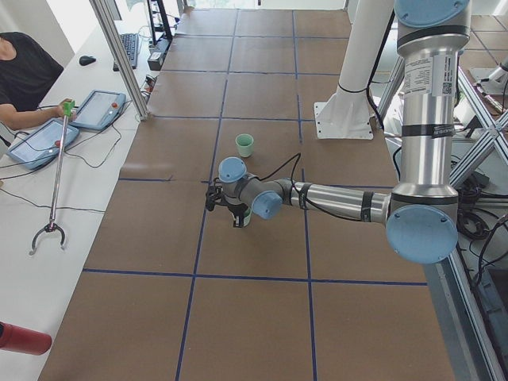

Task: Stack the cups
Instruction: 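Lower the left gripper onto the outer pale green cup and grasp it, then lift the grasped cup with the left gripper toward the other cup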

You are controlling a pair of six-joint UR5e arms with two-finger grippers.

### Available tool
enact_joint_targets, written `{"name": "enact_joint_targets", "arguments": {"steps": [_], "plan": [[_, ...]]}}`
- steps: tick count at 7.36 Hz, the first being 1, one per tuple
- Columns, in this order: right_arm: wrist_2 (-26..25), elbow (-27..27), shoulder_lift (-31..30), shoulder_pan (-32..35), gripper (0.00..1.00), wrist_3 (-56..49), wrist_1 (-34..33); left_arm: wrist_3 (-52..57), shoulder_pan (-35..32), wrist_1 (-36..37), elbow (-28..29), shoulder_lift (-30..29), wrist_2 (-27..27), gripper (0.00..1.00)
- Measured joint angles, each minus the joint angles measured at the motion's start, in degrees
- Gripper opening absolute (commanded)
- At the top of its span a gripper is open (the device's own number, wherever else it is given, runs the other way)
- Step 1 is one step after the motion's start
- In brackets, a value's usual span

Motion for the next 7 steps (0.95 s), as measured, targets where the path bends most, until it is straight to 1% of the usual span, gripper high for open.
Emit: {"name": "enact_joint_targets", "arguments": {"steps": [1,2,3,4,5,6,7], "plan": [[0.00,0.00,0.00,0.00,1.00,0.00,-0.01,-0.83,-0.03,-0.01,-0.39,0.01,-0.02,0.00],[0.00,0.00,0.00,0.00,1.00,0.00,-0.01,-1.68,-0.26,0.16,-2.02,0.31,-0.09,0.00],[0.00,0.00,0.00,0.00,1.00,0.00,-0.02,-2.08,-0.61,1.16,-5.52,1.41,-0.14,0.00],[0.00,0.01,0.00,0.00,1.00,0.00,0.00,-2.16,-0.94,4.65,-10.55,2.74,-0.17,0.00],[0.00,0.04,0.00,0.00,1.00,0.00,0.00,-2.01,-1.40,11.07,-15.92,2.75,-0.18,0.00],[0.00,0.05,0.00,0.00,1.00,0.00,-0.03,-1.75,-2.17,18.59,-20.29,0.98,-0.21,0.00],[0.00,0.05,0.00,0.00,1.00,0.00,-0.05,-1.82,-2.79,25.86,-22.91,-2.43,-0.52,0.00]]}}
